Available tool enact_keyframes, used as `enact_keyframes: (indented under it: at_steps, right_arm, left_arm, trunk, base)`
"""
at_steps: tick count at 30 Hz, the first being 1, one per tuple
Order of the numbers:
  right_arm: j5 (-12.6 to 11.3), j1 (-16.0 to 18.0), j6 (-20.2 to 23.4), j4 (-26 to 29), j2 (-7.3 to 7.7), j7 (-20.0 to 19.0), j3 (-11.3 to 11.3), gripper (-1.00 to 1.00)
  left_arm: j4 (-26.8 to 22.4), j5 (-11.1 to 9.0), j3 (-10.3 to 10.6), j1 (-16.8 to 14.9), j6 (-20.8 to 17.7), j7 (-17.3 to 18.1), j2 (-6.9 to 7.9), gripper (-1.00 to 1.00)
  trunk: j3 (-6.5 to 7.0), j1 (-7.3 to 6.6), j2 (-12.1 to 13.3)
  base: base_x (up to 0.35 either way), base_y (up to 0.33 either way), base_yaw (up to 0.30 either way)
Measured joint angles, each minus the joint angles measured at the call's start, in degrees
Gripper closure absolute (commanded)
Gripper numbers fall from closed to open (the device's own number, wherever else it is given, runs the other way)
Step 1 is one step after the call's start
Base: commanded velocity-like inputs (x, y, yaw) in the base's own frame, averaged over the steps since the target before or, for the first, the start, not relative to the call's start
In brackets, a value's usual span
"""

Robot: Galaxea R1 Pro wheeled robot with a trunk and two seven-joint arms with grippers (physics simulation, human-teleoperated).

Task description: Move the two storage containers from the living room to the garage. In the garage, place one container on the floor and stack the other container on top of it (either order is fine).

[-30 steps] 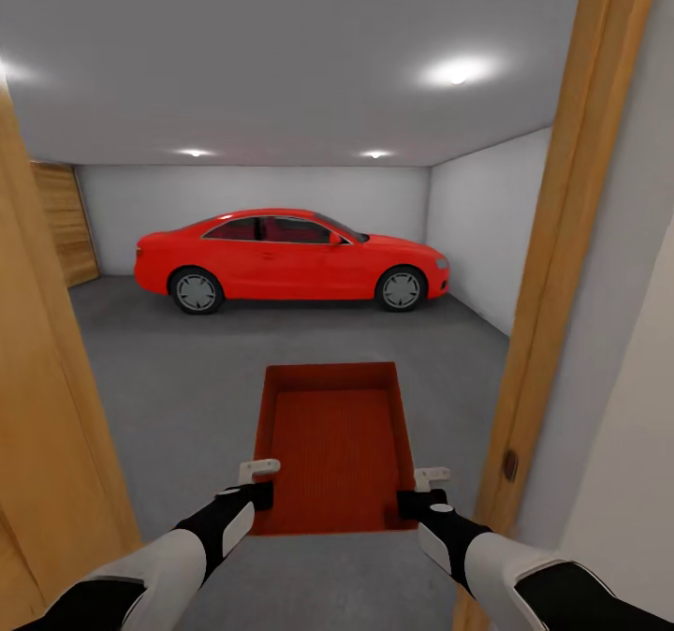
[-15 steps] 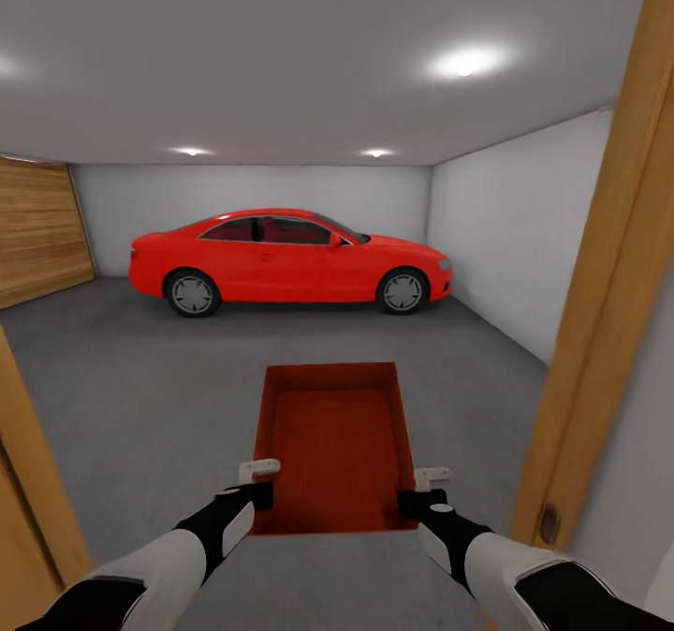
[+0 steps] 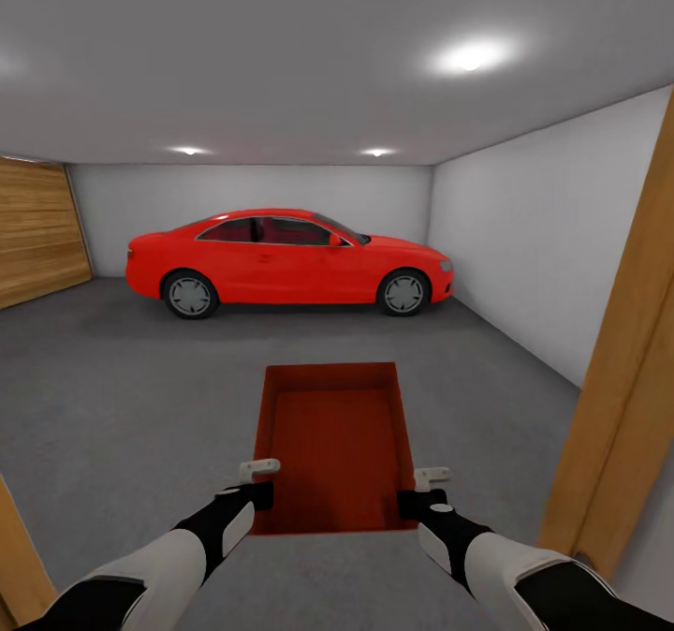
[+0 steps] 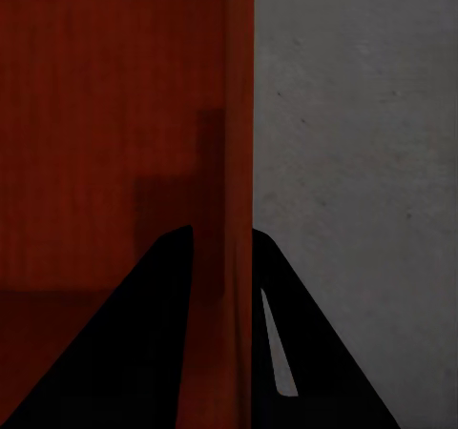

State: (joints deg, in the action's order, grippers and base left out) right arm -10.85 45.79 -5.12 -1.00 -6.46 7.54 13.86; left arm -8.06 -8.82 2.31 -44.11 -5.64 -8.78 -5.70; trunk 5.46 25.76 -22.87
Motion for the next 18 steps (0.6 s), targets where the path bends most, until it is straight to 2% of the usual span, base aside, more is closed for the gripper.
enact_keyframes:
  at_steps: [4,18]
  right_arm:
    - [0.00,0.00,-0.01,0.00,0.00,-0.04,-0.04,1.00]
    - [-0.02,0.00,0.00,0.00,-0.01,0.02,0.00,1.00]
  left_arm:
    - [-0.04,-0.08,0.08,0.00,-0.05,-0.03,0.01,1.00]
    - [-0.04,-0.09,0.09,0.00,-0.05,-0.01,0.01,1.00]
  trunk:
    - [0.00,0.00,0.00]
    - [0.00,0.00,0.00]
  base:
    - [0.002,0.119,0.000]
    - [0.000,0.013,0.000]
